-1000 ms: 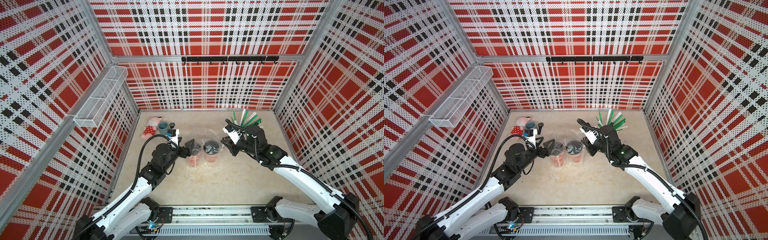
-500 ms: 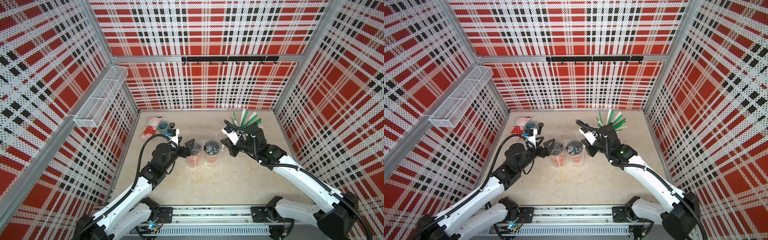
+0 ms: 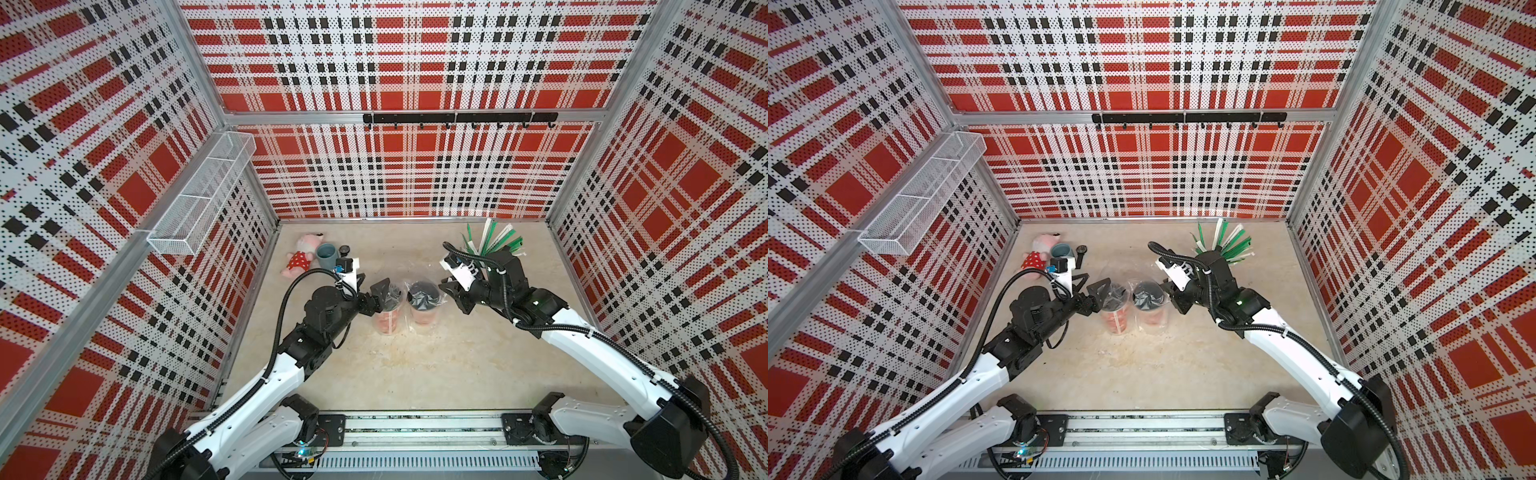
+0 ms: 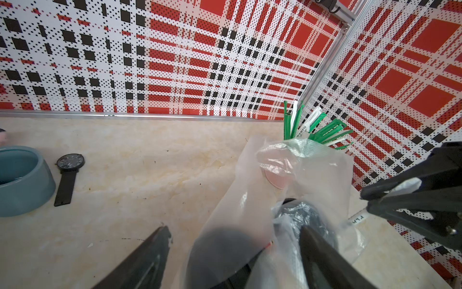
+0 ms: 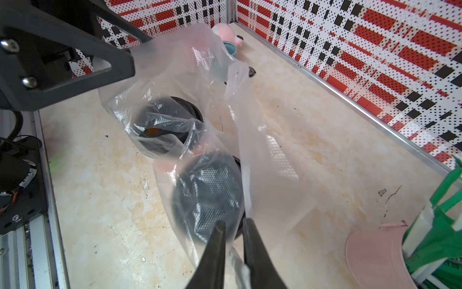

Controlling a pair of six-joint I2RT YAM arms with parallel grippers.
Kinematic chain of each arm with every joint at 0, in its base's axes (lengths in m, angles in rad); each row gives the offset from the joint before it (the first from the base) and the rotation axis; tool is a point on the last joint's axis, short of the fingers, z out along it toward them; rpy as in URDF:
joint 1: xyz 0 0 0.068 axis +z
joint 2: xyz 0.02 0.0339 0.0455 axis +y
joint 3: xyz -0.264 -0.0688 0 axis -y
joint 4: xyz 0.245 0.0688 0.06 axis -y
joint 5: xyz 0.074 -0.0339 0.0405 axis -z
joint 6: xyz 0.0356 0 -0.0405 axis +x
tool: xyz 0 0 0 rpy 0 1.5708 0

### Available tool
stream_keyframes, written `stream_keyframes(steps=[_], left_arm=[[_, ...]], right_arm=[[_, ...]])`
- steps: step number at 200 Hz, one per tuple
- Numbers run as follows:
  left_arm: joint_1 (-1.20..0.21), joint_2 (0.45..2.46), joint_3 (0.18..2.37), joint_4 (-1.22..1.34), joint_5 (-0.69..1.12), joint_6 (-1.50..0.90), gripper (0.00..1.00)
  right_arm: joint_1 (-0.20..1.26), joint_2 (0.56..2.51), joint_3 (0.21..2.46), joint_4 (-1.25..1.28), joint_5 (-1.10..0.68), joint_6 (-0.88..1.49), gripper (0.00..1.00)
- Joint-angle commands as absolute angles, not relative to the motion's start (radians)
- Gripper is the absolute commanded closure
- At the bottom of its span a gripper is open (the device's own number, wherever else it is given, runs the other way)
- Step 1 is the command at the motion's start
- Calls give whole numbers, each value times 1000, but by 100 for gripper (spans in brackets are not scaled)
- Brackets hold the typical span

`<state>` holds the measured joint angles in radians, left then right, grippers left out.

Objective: Pack milk tea into plastic carrier bags
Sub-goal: Place the straw in the plastic carrier bag.

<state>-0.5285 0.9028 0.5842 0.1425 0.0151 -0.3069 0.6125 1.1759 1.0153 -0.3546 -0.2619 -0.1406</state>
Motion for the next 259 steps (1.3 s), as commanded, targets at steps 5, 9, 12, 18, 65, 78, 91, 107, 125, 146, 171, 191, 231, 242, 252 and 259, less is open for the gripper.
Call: stream_keyframes(steps=[5,9,12,18,65,78,91,107,125,146,171,191,231,242,252,259], left_arm=[[-519,904,583,172,28,-299,16],[-519,903,582,172,28,-299,16],[-520,903,581,172,28,-299,16],[-519,904,581,172,26,-300,16],[-518,900,578,170,26,-299,16],[-517,900,578,171,26,-299,16],[-517,900,577,173,25,-300,16],[-517,902,575,173,25,-300,16],[-515,904,575,176,29,-300,16],[-516,907,575,179,32,-300,16],[-514,911,577,181,37,-299,16],[-514,909,577,179,37,-298,16],[-512,909,578,181,41,-299,17],[-512,908,577,181,42,-298,17],[-513,907,577,181,41,-298,17],[-513,907,577,181,41,-298,17]], right_arm=[[618,1117,1003,-321,-258,-161,79],[618,1115,1003,-325,-258,-163,77],[618,1115,1003,-326,-257,-163,75],[618,1115,1004,-332,-253,-163,72],[618,1074,1000,-338,-277,-141,84],[618,1065,994,-339,-273,-139,91],[618,1064,987,-335,-279,-137,96],[618,1075,989,-327,-293,-142,98],[618,1100,998,-334,-298,-161,99],[618,1122,1001,-326,-293,-178,100],[621,1135,994,-299,-294,-185,100],[621,1141,992,-296,-304,-189,100],[623,1152,974,-302,-334,-201,98],[624,1154,971,-310,-340,-204,95],[626,1150,971,-319,-341,-211,93],[626,1143,973,-322,-337,-209,91]])
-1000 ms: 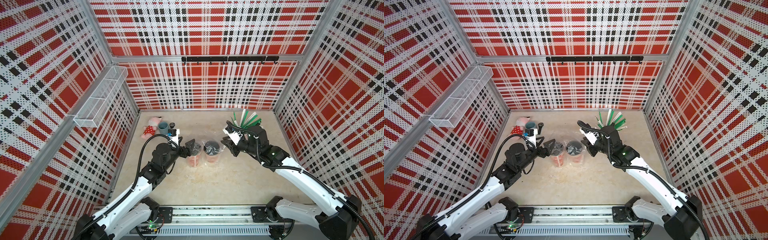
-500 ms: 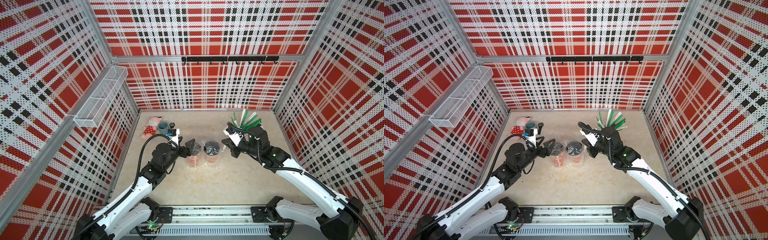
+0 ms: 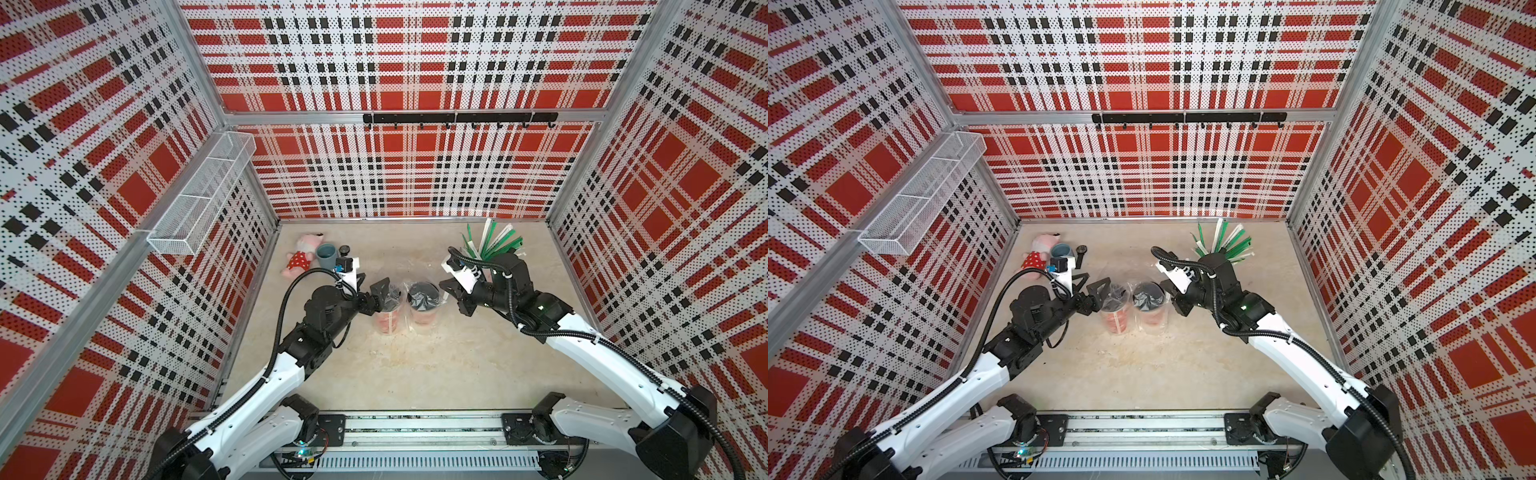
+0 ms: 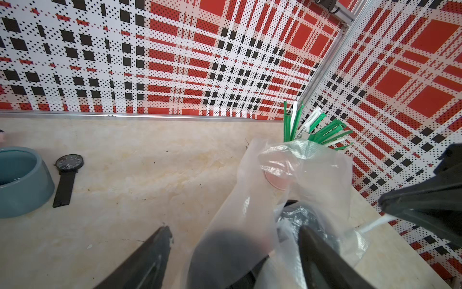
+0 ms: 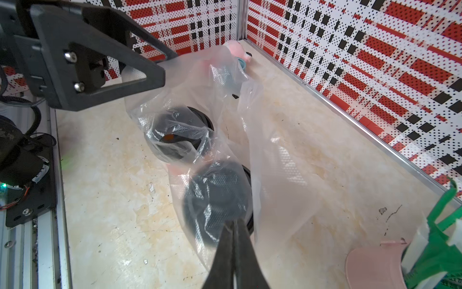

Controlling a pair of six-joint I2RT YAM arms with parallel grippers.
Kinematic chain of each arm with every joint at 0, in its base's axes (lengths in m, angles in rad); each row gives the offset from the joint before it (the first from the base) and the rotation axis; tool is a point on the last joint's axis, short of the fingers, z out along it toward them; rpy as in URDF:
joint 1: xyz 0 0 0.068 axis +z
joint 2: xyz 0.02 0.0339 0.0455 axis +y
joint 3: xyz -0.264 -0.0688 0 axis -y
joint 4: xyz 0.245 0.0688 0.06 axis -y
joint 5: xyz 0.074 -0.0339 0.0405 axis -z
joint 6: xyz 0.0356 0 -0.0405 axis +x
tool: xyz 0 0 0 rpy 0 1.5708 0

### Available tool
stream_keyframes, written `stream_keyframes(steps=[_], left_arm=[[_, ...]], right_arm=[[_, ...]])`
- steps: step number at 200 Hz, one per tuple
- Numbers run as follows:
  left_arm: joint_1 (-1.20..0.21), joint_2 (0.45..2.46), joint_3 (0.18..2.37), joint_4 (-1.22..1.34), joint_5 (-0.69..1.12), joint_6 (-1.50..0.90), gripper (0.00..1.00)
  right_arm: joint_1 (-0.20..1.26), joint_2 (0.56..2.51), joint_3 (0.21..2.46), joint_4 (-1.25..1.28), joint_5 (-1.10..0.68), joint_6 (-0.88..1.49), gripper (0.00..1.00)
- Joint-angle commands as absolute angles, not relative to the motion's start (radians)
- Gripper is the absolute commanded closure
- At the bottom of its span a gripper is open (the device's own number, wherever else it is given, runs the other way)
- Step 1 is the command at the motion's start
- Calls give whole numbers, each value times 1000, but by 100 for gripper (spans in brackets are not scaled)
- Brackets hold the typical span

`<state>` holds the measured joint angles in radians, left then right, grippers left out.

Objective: Pack milk tea into plastic carrier bags
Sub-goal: Place the straw in the plastic carrier bag, then pick up the straw from the container.

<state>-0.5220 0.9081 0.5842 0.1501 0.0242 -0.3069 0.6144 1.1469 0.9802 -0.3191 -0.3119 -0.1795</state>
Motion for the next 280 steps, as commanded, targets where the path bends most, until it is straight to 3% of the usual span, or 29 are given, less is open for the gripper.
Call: stream_keyframes(steps=[1,41,87,114,143,177,280], left_arm=[[-513,907,577,181,41,-298,17],[-511,902,578,179,41,-298,18],[-511,892,579,181,33,-312,13],[-511,864,598,179,22,-329,1],[-506,817,609,176,2,-337,0],[-483,784,612,163,-33,-365,0],[-384,737,572,114,-38,-452,3]], right_arm=[[626,1141,973,-321,-337,-209,91],[625,1058,965,-286,-337,-178,81],[625,1044,957,-300,-323,-174,85],[622,1040,980,-269,-61,-51,72],[537,1036,1016,-278,75,26,65],[400,1172,1079,-384,-34,66,66],[349,1425,1157,-293,39,45,69]])
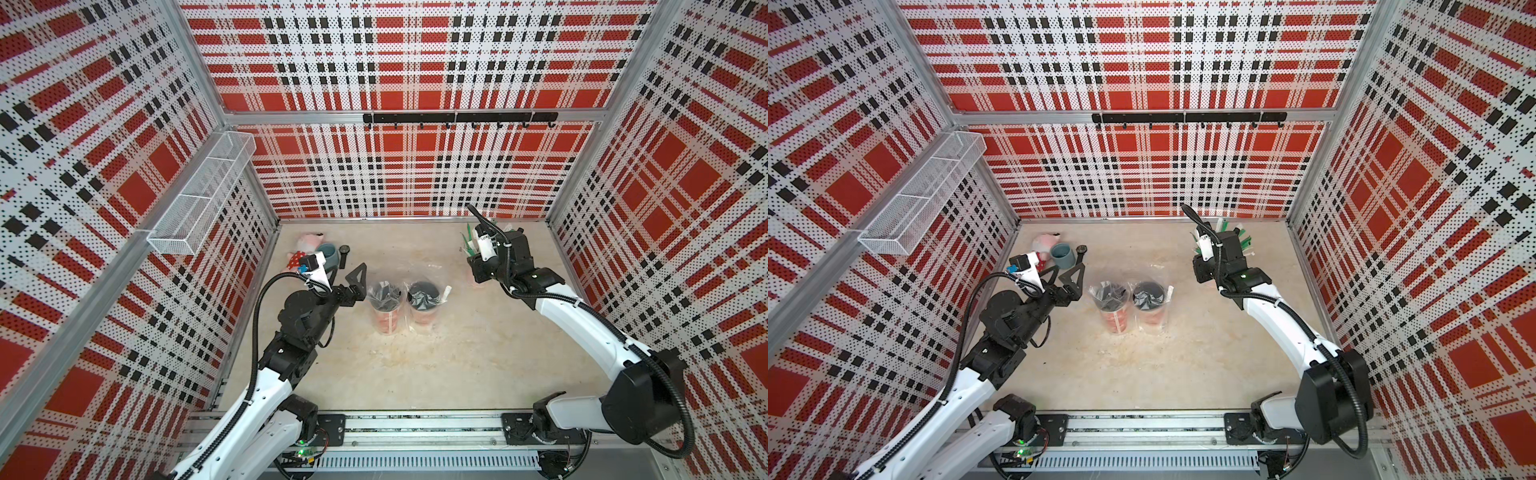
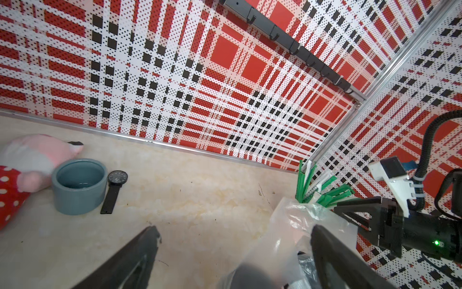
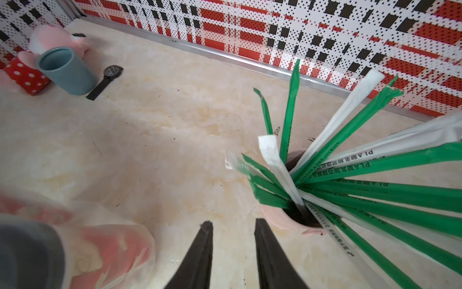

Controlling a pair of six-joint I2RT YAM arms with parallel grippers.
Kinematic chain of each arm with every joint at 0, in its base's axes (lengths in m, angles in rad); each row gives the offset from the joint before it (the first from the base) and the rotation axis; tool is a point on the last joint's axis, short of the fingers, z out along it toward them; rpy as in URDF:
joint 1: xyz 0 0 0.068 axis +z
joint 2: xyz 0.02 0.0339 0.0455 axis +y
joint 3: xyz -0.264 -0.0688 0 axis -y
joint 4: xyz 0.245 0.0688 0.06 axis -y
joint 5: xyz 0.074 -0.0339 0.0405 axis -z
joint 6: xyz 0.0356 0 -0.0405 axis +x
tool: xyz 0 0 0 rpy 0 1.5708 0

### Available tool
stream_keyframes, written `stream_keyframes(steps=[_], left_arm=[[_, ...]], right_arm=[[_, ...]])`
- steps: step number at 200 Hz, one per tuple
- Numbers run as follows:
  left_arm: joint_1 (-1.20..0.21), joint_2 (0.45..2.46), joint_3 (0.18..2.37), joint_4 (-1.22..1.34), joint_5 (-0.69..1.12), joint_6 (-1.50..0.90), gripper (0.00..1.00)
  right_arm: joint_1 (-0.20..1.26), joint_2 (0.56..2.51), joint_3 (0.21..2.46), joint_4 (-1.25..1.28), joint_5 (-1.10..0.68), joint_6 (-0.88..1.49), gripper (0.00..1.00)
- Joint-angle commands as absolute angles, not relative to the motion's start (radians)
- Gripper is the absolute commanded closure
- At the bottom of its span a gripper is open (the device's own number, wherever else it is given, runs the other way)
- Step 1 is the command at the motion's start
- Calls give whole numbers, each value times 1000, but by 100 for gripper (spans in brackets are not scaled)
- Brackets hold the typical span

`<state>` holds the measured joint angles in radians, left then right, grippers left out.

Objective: Pack milk tea into plastic carrier bags
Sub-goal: Pick up the straw from the container.

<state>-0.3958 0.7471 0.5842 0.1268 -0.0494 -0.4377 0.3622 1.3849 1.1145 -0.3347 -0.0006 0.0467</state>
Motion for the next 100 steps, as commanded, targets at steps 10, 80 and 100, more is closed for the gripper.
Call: stream_keyframes(steps=[10,80,100], left_arm=[[-382,736,568,117,-36,-453,3],[-367,732,559,117,-17,-449,6],[-364,731,556,118,-14,-449,7]], right_arm=[[346,1440,1157,-280,52,43,70],[310,1491,1153,-184,16,49,84],[304,1508,1164,-183,15,46,89]])
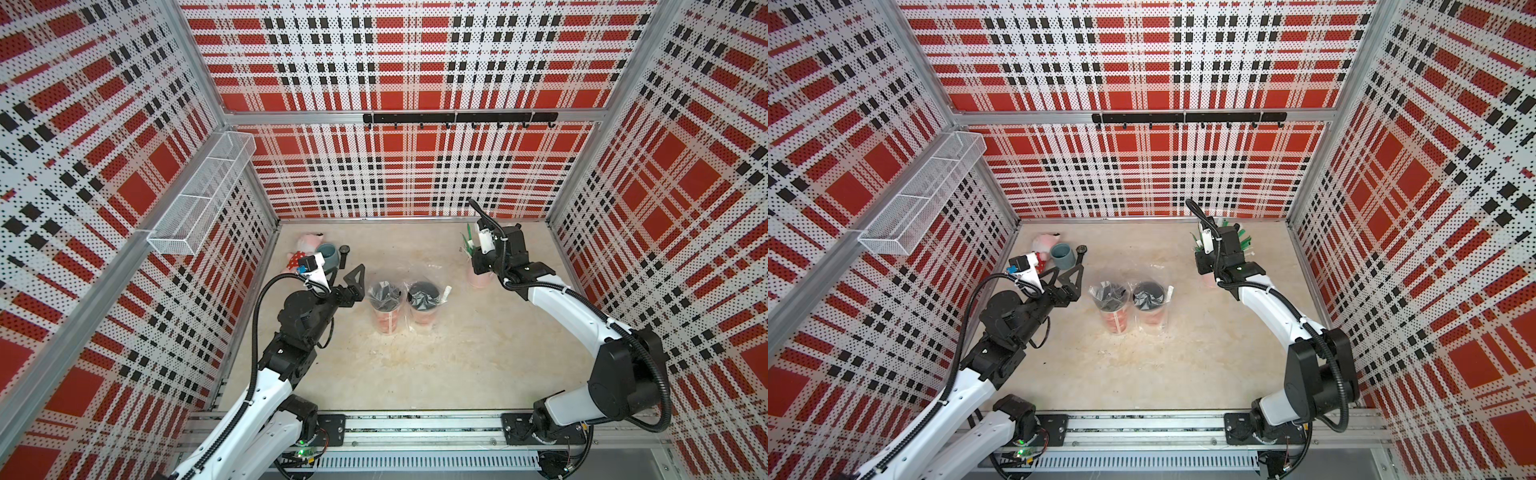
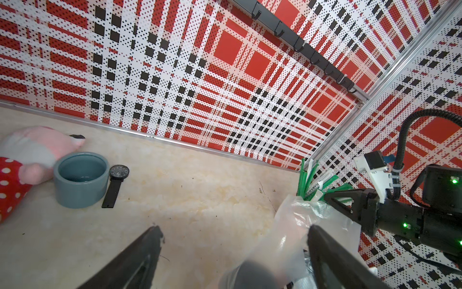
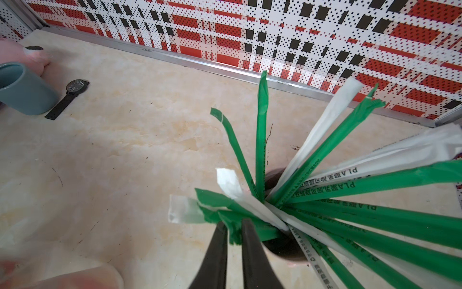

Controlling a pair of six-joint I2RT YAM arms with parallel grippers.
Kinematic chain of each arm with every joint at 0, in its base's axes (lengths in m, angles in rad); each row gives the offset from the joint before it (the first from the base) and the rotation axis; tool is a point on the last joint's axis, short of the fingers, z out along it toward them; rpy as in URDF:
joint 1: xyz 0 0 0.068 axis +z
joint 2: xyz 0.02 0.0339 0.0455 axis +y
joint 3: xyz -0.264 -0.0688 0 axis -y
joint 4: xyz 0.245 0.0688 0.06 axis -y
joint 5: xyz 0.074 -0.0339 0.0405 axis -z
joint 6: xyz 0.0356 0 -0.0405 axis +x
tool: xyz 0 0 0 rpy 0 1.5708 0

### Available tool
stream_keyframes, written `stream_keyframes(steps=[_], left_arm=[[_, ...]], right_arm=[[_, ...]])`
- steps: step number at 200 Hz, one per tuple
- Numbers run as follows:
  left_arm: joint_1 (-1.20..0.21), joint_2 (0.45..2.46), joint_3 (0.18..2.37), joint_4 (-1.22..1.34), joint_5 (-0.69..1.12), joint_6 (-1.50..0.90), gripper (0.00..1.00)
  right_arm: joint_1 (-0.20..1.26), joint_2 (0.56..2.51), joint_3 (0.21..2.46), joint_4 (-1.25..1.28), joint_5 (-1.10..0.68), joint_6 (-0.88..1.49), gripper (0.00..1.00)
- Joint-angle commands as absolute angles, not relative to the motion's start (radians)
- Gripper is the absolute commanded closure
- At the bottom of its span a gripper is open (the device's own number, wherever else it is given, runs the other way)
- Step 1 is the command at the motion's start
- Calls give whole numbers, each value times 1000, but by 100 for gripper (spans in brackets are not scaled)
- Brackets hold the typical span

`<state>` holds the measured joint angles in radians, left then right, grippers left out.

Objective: Pack milk tea into plastic carrier bags
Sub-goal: Pick up the straw from the container.

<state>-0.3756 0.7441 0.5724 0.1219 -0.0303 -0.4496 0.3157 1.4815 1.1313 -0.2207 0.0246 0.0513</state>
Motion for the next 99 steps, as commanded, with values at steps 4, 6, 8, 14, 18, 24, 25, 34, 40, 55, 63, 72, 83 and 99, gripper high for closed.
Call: stream_keyframes(steps=[4,6,8,14,18,24,25,34,40,55,63,72,83,99], left_arm=[[-364,730,555,118,-12,-449,7],[-363,730,555,118,-12,-449,7],[-362,730,554,118,-11,-449,7],[-362,730,554,119,-9,-451,7],[-361,731,554,120,-9,-451,7],[-360,730,554,120,-7,-451,7],[-360,730,554,120,-7,-452,7],[-359,730,554,120,-6,-451,7],[-359,730,554,120,-6,-451,8],[-356,731,554,123,-2,-450,8],[-354,732,552,126,0,-451,8],[-353,734,552,129,4,-451,8],[-353,737,552,130,8,-452,9],[-351,738,554,132,14,-453,9]], right_arm=[[302,1509,1165,-183,13,46,90],[301,1511,1166,-183,11,47,90],[301,1512,1166,-182,10,46,91],[299,1511,1167,-183,7,48,92],[299,1509,1167,-182,8,48,93],[296,1506,1167,-184,9,49,95],[297,1505,1166,-184,9,49,95],[296,1495,1164,-184,12,50,98],[293,1485,1163,-186,15,50,99],[286,1461,1157,-183,9,52,100],[281,1451,1157,-189,5,54,100],[276,1436,1154,-192,-3,54,100],[265,1418,1152,-199,-20,57,100],[255,1385,1152,-212,-49,59,100]])
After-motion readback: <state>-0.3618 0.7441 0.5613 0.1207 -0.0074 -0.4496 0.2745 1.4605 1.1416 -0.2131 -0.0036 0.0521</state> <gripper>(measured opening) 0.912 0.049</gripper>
